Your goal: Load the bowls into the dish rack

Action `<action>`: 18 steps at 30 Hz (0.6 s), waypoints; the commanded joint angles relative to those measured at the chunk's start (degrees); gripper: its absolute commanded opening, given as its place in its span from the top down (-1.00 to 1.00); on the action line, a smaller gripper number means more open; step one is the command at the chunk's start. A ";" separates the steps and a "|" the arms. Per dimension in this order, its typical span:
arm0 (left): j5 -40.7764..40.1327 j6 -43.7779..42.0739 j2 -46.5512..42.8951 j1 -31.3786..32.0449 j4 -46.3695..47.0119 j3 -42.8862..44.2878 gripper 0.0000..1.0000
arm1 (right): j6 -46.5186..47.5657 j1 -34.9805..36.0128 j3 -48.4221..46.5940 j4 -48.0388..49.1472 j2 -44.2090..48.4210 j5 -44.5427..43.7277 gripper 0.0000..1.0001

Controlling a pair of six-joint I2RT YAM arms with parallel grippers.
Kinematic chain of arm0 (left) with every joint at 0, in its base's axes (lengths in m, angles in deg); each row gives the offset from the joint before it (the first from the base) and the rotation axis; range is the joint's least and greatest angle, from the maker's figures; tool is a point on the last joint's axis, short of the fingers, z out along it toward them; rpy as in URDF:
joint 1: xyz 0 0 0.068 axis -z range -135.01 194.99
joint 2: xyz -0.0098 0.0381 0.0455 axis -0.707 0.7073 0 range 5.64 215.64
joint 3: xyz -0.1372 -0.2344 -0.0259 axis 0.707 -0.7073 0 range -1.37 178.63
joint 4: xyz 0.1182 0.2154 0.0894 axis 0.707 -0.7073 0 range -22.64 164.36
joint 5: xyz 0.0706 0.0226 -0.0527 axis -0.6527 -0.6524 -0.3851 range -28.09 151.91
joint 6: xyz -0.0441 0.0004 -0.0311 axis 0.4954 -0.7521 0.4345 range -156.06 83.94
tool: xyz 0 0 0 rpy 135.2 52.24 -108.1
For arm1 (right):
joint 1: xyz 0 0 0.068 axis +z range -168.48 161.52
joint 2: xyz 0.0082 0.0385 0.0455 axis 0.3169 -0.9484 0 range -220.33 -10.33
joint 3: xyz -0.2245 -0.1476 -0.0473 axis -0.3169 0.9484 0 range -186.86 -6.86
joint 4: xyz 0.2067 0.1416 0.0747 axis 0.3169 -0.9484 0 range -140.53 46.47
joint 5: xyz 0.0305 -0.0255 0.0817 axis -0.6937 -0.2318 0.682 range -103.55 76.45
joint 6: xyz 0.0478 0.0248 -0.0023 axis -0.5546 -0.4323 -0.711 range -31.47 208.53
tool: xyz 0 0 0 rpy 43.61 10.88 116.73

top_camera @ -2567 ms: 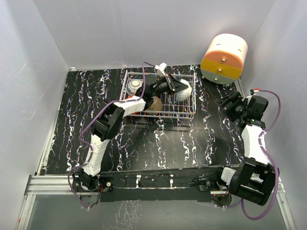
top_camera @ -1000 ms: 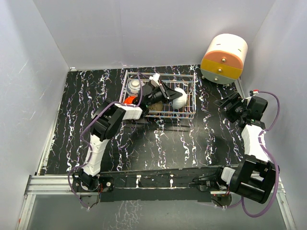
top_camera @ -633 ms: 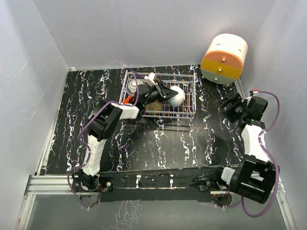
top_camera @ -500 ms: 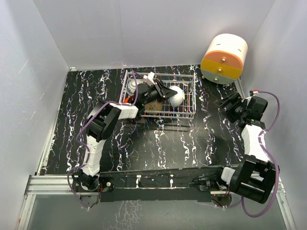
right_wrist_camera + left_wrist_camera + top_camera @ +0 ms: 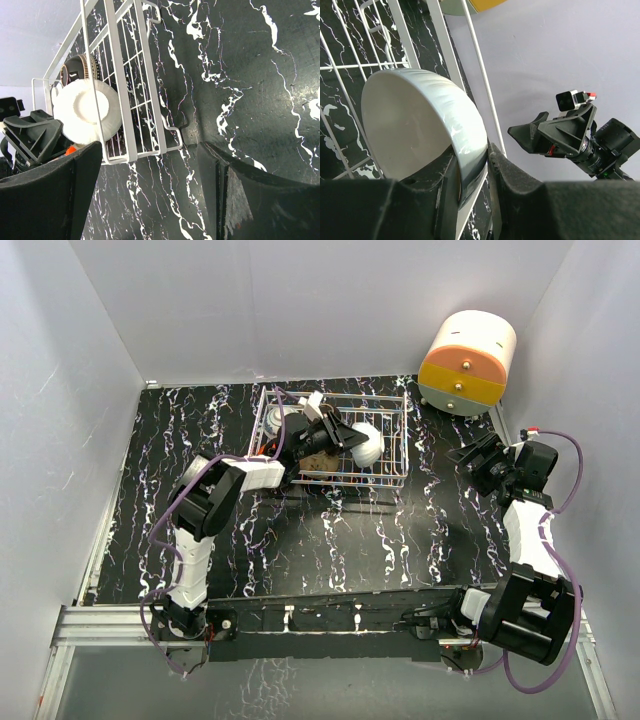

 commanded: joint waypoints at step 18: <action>3.00 10.62 2.18 -0.65 11.24 12.01 1.00 | 0.17 -0.29 0.91 3.57 1.34 0.52 -0.58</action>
